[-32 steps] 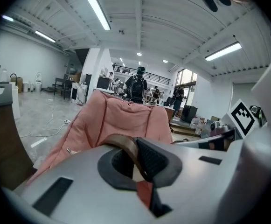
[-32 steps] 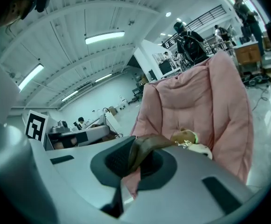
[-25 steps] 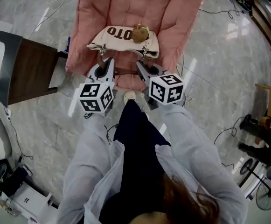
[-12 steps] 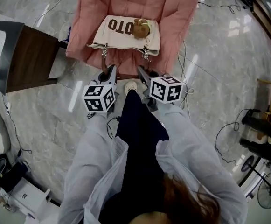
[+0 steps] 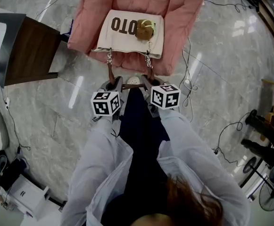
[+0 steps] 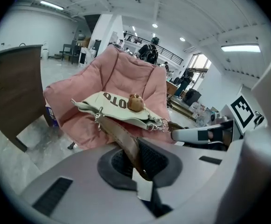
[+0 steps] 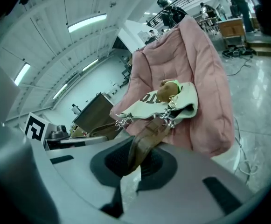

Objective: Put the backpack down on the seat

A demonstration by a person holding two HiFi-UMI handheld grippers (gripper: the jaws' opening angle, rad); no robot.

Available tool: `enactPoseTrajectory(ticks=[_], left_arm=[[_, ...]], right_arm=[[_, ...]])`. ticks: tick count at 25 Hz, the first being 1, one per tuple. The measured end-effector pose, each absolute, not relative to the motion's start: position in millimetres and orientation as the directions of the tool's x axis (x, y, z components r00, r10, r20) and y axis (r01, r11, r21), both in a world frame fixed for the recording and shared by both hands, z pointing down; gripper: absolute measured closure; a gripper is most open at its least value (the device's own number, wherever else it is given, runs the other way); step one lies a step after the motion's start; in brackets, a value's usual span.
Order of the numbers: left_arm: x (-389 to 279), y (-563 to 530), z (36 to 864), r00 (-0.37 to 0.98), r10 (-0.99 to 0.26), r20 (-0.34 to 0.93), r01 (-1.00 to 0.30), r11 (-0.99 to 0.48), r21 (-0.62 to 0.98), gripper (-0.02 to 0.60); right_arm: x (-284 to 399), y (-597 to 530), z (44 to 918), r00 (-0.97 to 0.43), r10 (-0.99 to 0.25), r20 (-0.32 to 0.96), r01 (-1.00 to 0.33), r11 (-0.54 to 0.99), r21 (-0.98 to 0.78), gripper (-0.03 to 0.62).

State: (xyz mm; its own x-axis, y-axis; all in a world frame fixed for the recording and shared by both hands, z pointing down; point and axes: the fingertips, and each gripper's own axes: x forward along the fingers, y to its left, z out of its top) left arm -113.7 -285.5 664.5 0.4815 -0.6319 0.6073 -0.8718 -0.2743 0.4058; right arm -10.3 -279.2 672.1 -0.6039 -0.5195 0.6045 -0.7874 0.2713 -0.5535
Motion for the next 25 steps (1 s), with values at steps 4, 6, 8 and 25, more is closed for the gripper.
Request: enactPoseTrajectory(ticks=[4, 6, 8, 25], left_arm=[[-115.1, -265.0, 695.3, 0.466, -0.585, 0.664, -0.877, -0.206, 0.434, 0.566], [-115.8, -256.6, 709.2, 0.456, -0.56, 0.692, -0.883, -0.187, 0.431, 0.566], [-116.3, -248.7, 722.5, 0.448, -0.535, 0.717, -0.889, -0.184, 0.418, 0.566], [-128.2, -243.8, 766.4, 0.333, -0.497, 0.801, -0.937, -0.077, 0.341, 0.23]], right_arm=[[-9.9, -262.5, 694.8, -0.577, -0.489, 0.654, -0.811, 0.254, -0.527, 0.574], [-10.7, -255.7, 706.6, -0.568, -0.47, 0.676, -0.82, 0.25, -0.516, 0.574], [-12.3, -248.4, 718.3, -0.561, -0.449, 0.695, -0.826, 0.248, -0.506, 0.574], [-6.4, -234.3, 738.0, -0.527, -0.425, 0.736, -0.846, 0.18, -0.502, 0.224]])
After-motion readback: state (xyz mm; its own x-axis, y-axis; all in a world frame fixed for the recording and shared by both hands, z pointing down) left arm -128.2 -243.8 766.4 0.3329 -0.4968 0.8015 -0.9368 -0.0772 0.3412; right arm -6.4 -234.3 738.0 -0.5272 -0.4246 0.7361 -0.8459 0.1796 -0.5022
